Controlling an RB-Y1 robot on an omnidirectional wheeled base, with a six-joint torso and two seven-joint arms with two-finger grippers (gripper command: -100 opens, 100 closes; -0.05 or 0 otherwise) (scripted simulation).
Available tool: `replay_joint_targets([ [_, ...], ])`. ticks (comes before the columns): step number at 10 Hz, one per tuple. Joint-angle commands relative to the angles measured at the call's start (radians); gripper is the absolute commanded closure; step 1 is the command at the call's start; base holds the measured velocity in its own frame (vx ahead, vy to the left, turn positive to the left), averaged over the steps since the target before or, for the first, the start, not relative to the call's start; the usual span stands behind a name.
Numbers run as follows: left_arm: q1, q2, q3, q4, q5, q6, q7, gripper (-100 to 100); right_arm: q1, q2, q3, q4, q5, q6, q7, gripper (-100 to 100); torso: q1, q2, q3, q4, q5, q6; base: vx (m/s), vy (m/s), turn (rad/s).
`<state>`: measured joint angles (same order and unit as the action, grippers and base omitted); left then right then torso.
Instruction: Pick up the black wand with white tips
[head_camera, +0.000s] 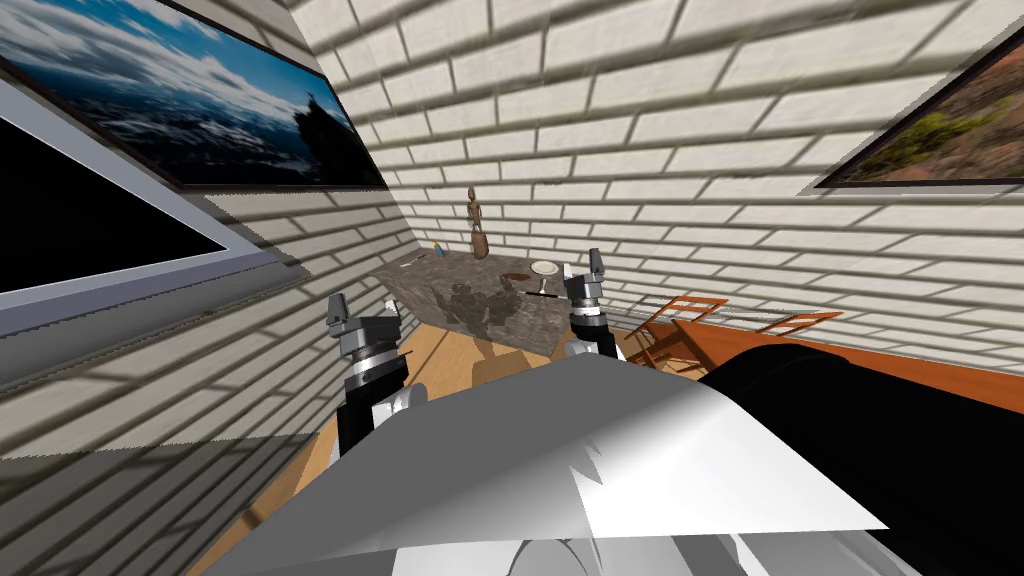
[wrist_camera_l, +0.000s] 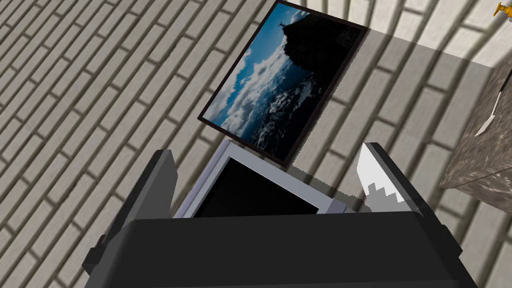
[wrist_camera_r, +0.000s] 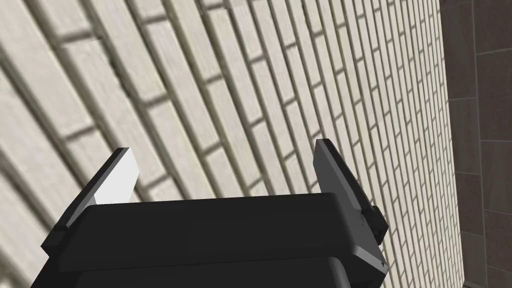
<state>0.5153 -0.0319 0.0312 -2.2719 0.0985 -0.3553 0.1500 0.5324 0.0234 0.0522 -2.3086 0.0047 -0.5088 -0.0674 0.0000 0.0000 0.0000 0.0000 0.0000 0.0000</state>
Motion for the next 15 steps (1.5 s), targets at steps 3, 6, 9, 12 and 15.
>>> replay_joint_targets([
  [3,0.000,0.000,0.000,0.000,0.000,0.000,0.000,0,0.011,-0.085,0.011,0.004,-0.003,-0.011,0.000,-100,0.003,0.004,0.002,0.001,0.001,0.000,-0.062,0.036,-0.001],
  [6,0.000,0.000,0.000,0.000,0.000,0.000,0.000,0,0.023,-0.171,0.023,0.011,-0.007,-0.025,0.000,-100,0.004,0.006,0.004,0.001,0.001,0.000,-0.080,0.054,0.006],
  [9,0.000,0.000,0.000,0.000,0.000,0.000,0.000,0,0.033,-0.259,0.033,0.021,-0.011,-0.041,0.000,-100,0.002,0.005,0.003,0.001,0.001,0.000,-0.069,0.039,0.015],
  [12,0.000,0.000,0.000,0.000,0.000,0.000,0.000,0,0.036,-0.325,0.037,0.029,-0.012,-0.049,0.001,-100,0.003,0.003,0.002,0.001,0.001,0.000,-0.046,0.039,0.017],
  [15,0.000,0.000,0.000,0.000,0.000,0.000,0.000,0,0.039,-0.415,0.044,0.051,-0.013,-0.062,0.002,-100,0.002,0.003,0.002,0.001,0.000,0.000,-0.046,0.035,0.031],
])
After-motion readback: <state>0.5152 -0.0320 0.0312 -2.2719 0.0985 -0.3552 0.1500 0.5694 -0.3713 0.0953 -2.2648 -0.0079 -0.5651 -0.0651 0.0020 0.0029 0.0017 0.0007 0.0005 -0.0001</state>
